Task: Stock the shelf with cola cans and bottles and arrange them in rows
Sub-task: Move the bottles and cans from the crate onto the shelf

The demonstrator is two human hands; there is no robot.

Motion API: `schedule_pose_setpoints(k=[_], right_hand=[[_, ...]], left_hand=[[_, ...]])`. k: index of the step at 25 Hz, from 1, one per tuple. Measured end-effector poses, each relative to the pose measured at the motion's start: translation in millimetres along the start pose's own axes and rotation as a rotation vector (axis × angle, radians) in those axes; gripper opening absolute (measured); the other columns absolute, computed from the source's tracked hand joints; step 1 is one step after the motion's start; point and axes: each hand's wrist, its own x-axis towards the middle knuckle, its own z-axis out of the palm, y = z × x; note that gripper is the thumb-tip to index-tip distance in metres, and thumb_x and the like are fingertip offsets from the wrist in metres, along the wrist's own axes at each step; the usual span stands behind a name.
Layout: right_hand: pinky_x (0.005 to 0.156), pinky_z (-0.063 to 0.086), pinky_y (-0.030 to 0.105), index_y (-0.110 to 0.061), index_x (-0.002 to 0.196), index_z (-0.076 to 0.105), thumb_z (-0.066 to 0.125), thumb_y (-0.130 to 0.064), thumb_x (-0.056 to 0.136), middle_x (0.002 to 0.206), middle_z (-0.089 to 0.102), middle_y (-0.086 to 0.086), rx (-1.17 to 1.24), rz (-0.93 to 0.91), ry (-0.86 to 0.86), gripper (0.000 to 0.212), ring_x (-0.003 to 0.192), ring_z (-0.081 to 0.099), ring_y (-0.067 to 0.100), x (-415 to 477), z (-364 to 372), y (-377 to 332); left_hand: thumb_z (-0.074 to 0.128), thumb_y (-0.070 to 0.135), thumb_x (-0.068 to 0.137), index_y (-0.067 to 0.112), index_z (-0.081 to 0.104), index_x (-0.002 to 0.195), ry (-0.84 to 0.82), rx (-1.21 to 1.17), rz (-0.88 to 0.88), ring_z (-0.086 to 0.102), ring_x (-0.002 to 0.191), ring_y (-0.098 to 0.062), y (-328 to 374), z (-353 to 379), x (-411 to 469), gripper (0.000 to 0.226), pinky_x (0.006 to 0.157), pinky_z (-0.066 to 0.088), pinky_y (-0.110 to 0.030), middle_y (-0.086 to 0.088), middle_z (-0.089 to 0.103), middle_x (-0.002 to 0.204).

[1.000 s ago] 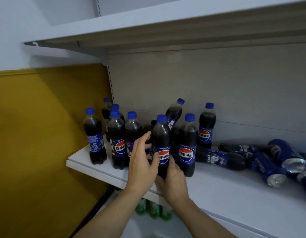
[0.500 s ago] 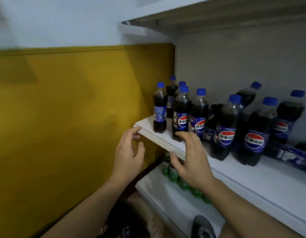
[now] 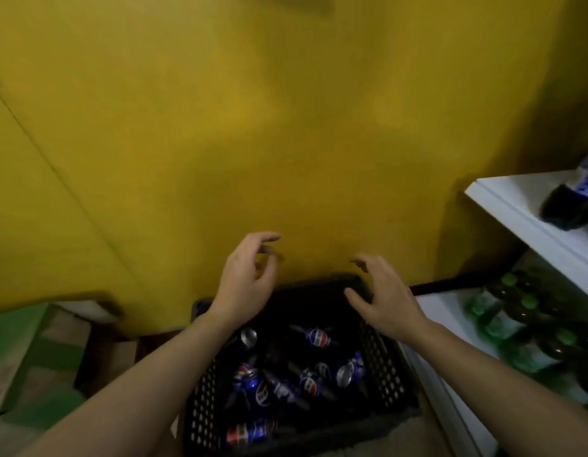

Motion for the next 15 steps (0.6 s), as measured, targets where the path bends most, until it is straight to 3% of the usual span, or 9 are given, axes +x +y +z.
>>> schedule_pose_setpoints(k=[3, 5, 8, 10, 15], right_hand=[[0.099, 0.046, 0.034, -0.024, 0.144, 0.039, 0.059, -0.045, 0.096, 0.136, 0.047, -0.002, -0.007, 0.029, -0.14, 0.056, 0.124, 0.047, 0.016, 12.6, 55.2, 32.3], [0.094, 0.051, 0.042, -0.029, 0.142, 0.038, 0.057, -0.049, 0.093, 0.136, 0.046, -0.002, -0.05, 0.09, -0.239, 0.056, 0.123, 0.049, 0.018, 16.0, 84.8, 60.5], [0.091, 0.051, 0.042, -0.026, 0.143, 0.039, 0.06, -0.047, 0.092, 0.135, 0.046, 0.002, -0.103, 0.183, -0.349, 0.059, 0.122, 0.049, 0.023, 27.0, 126.3, 97.2], [0.094, 0.048, 0.038, -0.019, 0.147, 0.037, 0.064, -0.041, 0.093, 0.138, 0.045, 0.007, -0.116, 0.246, -0.455, 0.065, 0.125, 0.048, 0.027, 36.7, 159.9, 112.0], [0.111, 0.04, 0.048, -0.019, 0.156, 0.015, 0.077, -0.038, 0.084, 0.154, 0.032, 0.017, -0.059, 0.493, -0.761, 0.097, 0.138, 0.036, 0.039, 29.2, 267.6, 153.1]], left_hand=[[0.051, 0.024, 0.106, 0.023, 0.051, 0.139, -0.139, 0.038, -0.19, 0.059, 0.109, -0.019, -54.6, 29.4, -12.4, 0.034, 0.085, 0.054, -0.042, 0.006, 0.054, 0.134], [0.052, 0.027, 0.105, 0.023, 0.049, 0.142, -0.309, 0.1, -0.178, 0.054, 0.12, -0.014, -81.9, 52.2, -10.8, 0.037, 0.098, 0.051, -0.038, 0.005, 0.052, 0.137], [0.052, 0.029, 0.105, 0.025, 0.044, 0.146, -0.582, 0.189, -0.114, 0.049, 0.129, -0.014, -107.3, 74.0, 2.3, 0.042, 0.098, 0.042, -0.025, 0.007, 0.046, 0.146], [0.052, 0.032, 0.105, 0.028, 0.04, 0.149, -0.652, 0.194, -0.14, 0.047, 0.131, -0.014, -117.2, 80.1, 9.1, 0.046, 0.096, 0.041, -0.023, 0.009, 0.041, 0.152], [0.053, 0.033, 0.104, 0.031, 0.041, 0.148, -0.707, 0.186, -0.126, 0.043, 0.13, -0.005, -126.1, 84.2, 19.0, 0.046, 0.096, 0.035, -0.016, 0.014, 0.036, 0.154]])
